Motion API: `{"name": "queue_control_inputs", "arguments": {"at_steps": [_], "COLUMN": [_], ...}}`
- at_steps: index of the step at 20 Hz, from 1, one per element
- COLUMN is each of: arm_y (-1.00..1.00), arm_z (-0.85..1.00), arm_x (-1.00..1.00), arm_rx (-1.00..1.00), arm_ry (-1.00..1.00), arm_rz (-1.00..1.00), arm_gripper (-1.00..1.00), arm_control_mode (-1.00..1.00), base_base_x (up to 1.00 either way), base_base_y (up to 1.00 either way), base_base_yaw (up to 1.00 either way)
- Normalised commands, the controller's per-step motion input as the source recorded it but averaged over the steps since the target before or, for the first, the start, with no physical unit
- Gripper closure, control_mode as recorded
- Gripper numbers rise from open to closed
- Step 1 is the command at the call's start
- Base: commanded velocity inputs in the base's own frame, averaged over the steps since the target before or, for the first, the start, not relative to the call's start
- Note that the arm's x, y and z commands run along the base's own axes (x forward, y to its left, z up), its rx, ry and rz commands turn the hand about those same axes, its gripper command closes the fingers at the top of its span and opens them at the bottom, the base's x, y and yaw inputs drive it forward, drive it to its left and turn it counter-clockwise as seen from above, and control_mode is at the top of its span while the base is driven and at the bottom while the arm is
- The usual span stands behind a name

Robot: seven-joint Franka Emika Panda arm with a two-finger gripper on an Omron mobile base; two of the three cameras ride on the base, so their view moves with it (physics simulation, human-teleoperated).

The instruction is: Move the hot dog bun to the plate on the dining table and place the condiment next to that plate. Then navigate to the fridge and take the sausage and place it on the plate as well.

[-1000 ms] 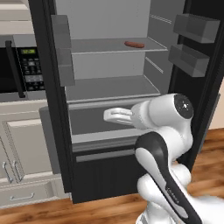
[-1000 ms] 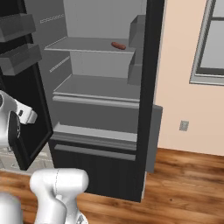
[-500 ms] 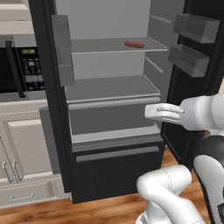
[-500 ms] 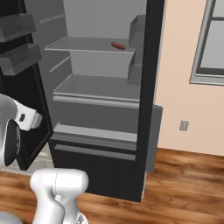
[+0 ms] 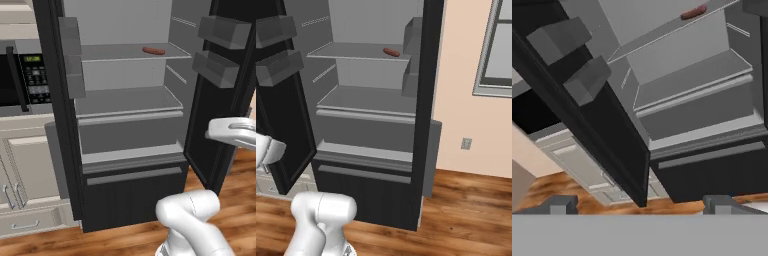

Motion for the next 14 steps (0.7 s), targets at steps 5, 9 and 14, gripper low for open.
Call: {"name": "queue_control_inputs", "arguments": {"at_steps": [5, 9, 14], "arm_y": [-0.34, -0.32, 0.0], "arm_z": [0.08, -0.15, -0.48], "arm_x": [-0.24, 0.0, 0.29], "arm_rx": [0.0, -0.08, -0.2], "arm_ry": [0.24, 0.23, 0.05], "arm_rz": [-0.01, 0.0, 0.0], "arm_gripper": [-1.0, -1.0, -1.0], "arm_control_mode": [-1.0, -1.0, -1.0], "base_base_x": [0.0, 0.0, 0.0], "base_base_y": [0.0, 0.0, 0.0], "base_base_yaw": [0.0, 0.0, 0.0]}}
